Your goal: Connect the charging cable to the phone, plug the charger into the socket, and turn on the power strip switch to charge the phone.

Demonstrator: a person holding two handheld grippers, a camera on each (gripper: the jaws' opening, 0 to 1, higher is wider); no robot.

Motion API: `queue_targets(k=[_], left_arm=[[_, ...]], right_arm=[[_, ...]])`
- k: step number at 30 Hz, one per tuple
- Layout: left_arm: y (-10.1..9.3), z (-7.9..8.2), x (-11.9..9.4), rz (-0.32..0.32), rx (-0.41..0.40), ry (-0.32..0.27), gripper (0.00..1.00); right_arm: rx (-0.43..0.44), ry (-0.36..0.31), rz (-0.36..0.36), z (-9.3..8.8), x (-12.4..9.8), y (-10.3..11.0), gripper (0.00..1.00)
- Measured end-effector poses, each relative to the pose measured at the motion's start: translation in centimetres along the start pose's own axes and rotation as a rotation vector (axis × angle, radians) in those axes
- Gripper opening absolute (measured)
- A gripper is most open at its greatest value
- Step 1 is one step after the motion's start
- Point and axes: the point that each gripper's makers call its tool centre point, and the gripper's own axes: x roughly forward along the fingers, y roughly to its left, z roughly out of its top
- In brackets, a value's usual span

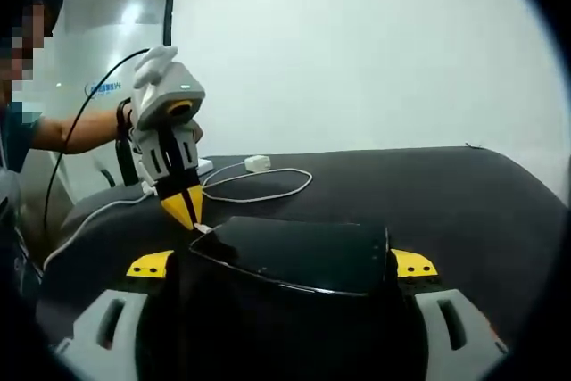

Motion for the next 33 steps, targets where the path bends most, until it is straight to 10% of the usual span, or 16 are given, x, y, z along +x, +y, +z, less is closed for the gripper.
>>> queue_targets(k=[25, 33], left_arm=[[0.4, 0.8, 0.3, 0.032, 0.062, 0.05, 0.0], [0.3, 0.9, 0.3, 0.043, 0.014, -0.021, 0.0]], right_arm=[[0.006, -0.003, -0.007, 0.0, 0.0, 0.1, 0.93], [0.013, -0.005, -0.031, 0.1, 0.5, -0.3, 0.93]])
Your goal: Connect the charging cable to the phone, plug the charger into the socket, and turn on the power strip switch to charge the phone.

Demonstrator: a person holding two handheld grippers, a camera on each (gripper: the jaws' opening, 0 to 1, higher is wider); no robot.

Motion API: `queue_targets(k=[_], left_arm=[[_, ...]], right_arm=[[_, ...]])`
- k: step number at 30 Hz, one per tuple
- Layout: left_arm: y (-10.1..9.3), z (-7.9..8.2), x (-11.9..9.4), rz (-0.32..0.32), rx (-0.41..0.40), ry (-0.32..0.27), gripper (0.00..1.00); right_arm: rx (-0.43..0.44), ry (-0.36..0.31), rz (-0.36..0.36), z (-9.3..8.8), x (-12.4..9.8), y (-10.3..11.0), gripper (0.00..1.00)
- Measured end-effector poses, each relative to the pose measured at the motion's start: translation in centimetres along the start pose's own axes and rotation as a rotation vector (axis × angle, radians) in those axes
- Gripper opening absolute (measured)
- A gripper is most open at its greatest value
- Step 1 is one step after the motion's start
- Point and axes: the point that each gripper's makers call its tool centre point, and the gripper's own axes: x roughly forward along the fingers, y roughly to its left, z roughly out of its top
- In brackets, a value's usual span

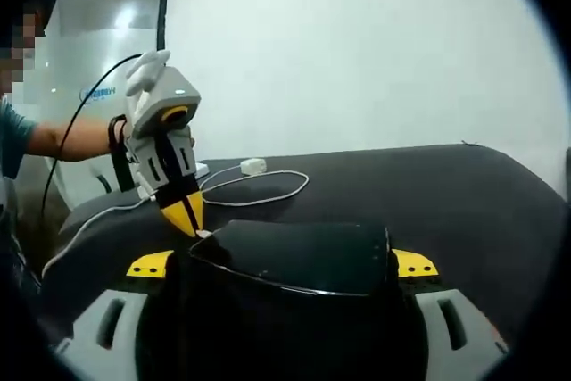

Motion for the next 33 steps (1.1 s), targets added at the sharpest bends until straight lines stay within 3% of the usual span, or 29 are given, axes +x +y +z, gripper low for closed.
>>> queue_targets(k=[4, 7, 8, 9, 11, 16, 26, 28, 30, 32, 33], left_arm=[[0.1, 0.4, 0.1, 0.022, 0.079, 0.044, 0.0], [0.5, 0.5, 0.1, 0.016, 0.075, 0.037, 0.0], [0.6, 1.1, 0.3, 0.025, 0.032, -0.013, 0.0], [1.1, 0.3, 0.4, 0.028, 0.046, 0.006, 0.0], [1.4, 0.4, 0.9, 0.025, 0.033, 0.012, 0.0], [1.5, 0.9, 0.7, 0.045, 0.089, 0.059, 0.0], [1.1, 0.9, 0.4, 0.032, 0.07, 0.032, 0.0], [1.1, 0.9, 0.3, 0.041, 0.054, 0.004, 0.0], [1.0, 1.0, 0.2, 0.023, 0.007, -0.083, 0.01], [1.7, 0.7, -0.3, 0.041, -0.071, -0.171, 0.08], [1.8, 0.1, -0.3, 0.062, -0.073, -0.195, 0.17]], right_arm=[[0.005, -0.002, -0.009, 0.0, 0.3, 0.1, 0.93], [0.024, -0.011, -0.026, 0.3, 0.4, -0.4, 0.93], [0.025, -0.013, -0.033, 0.3, 0.3, -0.4, 0.93], [0.019, -0.016, -0.041, 0.3, 0.4, -0.4, 0.93], [0.004, -0.012, -0.047, 0.2, 0.4, -0.7, 0.93], [0.013, -0.016, -0.049, 0.5, 0.4, -1.0, 0.93], [0.01, -0.015, -0.042, 0.5, 0.3, -0.9, 0.93], [-0.016, -0.012, -0.036, 0.3, 0.2, -0.9, 0.93], [-0.038, -0.003, -0.028, 0.2, 0.1, -0.8, 0.93], [-0.044, -0.002, -0.018, 0.3, -0.1, -1.2, 0.93], [-0.031, -0.012, -0.014, 0.6, -0.2, -1.3, 0.93]])
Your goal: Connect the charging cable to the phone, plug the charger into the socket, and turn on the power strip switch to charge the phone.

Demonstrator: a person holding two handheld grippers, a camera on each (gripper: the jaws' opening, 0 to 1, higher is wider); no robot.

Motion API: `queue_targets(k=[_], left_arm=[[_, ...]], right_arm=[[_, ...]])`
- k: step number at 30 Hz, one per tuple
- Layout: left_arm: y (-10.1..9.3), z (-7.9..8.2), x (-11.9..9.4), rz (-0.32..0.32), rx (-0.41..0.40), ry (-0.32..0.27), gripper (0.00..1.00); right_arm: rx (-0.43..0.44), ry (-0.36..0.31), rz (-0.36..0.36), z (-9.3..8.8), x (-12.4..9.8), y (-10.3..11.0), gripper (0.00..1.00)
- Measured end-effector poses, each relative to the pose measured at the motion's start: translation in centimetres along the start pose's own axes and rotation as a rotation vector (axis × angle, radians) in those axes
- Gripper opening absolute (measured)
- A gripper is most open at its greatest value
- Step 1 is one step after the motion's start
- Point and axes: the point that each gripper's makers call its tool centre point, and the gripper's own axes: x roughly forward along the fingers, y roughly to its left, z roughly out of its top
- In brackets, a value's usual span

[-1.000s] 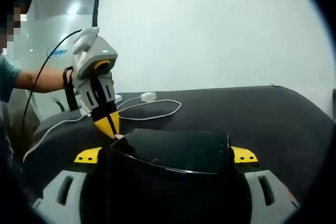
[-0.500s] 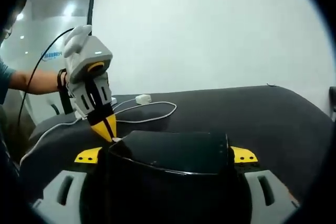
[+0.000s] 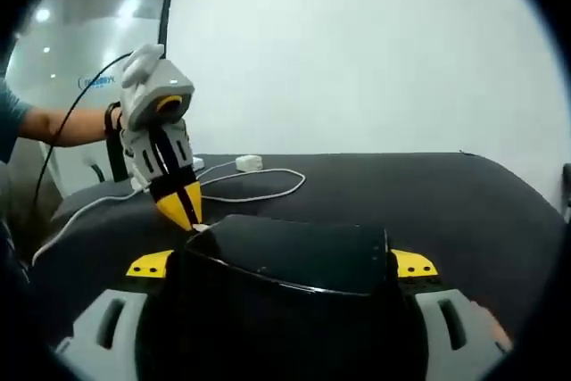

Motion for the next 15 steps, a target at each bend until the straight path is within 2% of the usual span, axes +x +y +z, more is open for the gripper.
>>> queue_targets(k=[1, 2, 3, 5, 6, 7, 8, 9, 10, 11, 12, 14, 15], left_arm=[[-0.1, -0.5, -0.3, -0.004, 0.003, -0.002, 0.23], [-0.8, -1.5, -1.5, -0.028, -0.031, 0.002, 0.24], [-1.1, -1.9, -2.2, -0.025, -0.038, -0.009, 0.25], [-1.8, -2.2, -3.8, 0.0, -0.052, -0.097, 0.29], [-2.1, -2.3, -4.5, 0.01, -0.053, -0.128, 0.31], [-2.5, -2.3, -5.8, 0.019, -0.066, -0.19, 0.33], [-2.7, -2.3, -6.2, 0.017, -0.071, -0.215, 0.34], [-3.6, -2.0, -7.5, 0.004, -0.092, -0.299, 0.35], [-3.7, -1.9, -8.4, -0.003, -0.12, -0.349, 0.37], [-4.3, -1.8, -9.6, -0.011, -0.143, -0.408, 0.41], [-4.2, -1.7, -10.4, -0.014, -0.165, -0.452, 0.45], [-4.9, -1.3, -12.7, -0.033, -0.224, -0.587, 0.51], [-4.6, -1.2, -13.8, -0.032, -0.258, -0.652, 0.57]], right_arm=[[0.001, -0.003, 0.001, 0.0, 0.1, 0.3, 0.93], [0.005, -0.018, -0.006, 0.2, 0.1, 0.4, 0.93], [0.008, -0.031, -0.014, 0.4, -0.1, 0.3, 0.93], [0.024, -0.065, -0.024, 1.2, -0.6, 0.1, 0.93], [0.047, -0.082, -0.021, 1.3, -0.9, 0.7, 0.93], [0.084, -0.09, -0.018, 1.5, -1.0, 1.0, 0.93], [0.092, -0.089, -0.022, 1.6, -1.1, 0.9, 0.93], [0.089, -0.083, -0.029, 1.6, -1.2, 0.8, 0.93], [0.092, -0.071, -0.031, 1.4, -1.2, 0.8, 0.93], [0.095, -0.059, -0.036, 1.4, -1.3, 0.5, 0.93], [0.1, -0.051, -0.048, 1.4, -1.4, 0.2, 0.93], [0.106, -0.052, -0.079, 1.6, -2.0, -0.2, 0.93], [0.106, -0.061, -0.081, 1.9, -2.4, 0.0, 0.93]])
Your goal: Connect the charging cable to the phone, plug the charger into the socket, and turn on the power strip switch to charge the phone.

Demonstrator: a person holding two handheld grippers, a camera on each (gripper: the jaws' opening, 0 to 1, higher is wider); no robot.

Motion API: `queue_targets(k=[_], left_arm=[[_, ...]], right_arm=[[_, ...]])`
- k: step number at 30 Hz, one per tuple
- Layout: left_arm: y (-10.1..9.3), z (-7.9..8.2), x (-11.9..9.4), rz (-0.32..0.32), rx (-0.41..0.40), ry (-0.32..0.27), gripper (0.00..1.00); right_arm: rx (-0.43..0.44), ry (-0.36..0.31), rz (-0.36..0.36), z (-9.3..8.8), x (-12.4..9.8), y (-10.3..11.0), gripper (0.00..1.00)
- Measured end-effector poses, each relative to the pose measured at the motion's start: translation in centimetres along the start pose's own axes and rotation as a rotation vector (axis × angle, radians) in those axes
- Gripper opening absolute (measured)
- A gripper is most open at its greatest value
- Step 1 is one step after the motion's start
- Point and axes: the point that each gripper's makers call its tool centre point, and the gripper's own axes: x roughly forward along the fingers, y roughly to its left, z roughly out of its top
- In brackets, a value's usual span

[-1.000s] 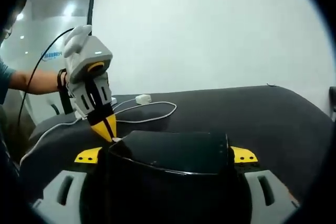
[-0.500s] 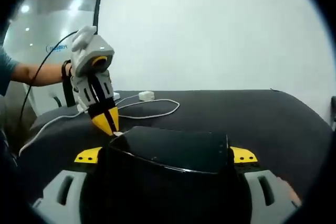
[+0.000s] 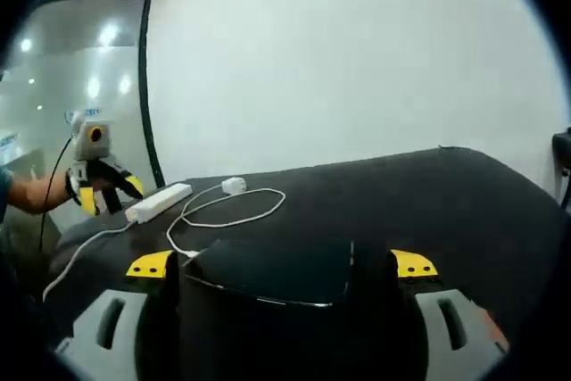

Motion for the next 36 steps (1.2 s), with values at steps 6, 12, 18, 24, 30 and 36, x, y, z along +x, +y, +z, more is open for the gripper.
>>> queue_targets(k=[6, 12, 18, 24, 30, 36], left_arm=[[0.8, 2.9, -7.3, 0.011, -0.15, -0.377, 0.76], [3.3, 2.8, -14.1, 0.053, -0.334, -0.615, 0.87], [6.9, 2.6, -22.7, 0.118, -0.507, -0.93, 0.83], [9.0, -1.7, -24.6, 0.287, -0.303, -0.777, 0.61], [10.9, -4.1, -24.8, 0.268, -0.329, -0.754, 0.65], [11.3, -6.9, -23.8, 0.236, -0.298, -0.673, 0.59]], right_arm=[[0.097, -0.073, 0.023, 5.5, -2.8, 1.1, 0.93], [-0.008, -0.064, 0.099, 9.5, -1.1, 4.8, 0.37], [-0.195, 0.021, 0.158, 11.3, 5.7, 9.2, 0.35], [-0.269, -0.061, 0.157, 16.7, 13.8, 12.6, 0.36], [-0.445, 0.259, 0.31, 12.2, 21.1, 17.1, 0.65], [-0.688, 0.629, 0.298, 6.4, 26.5, 17.3, 0.6]])
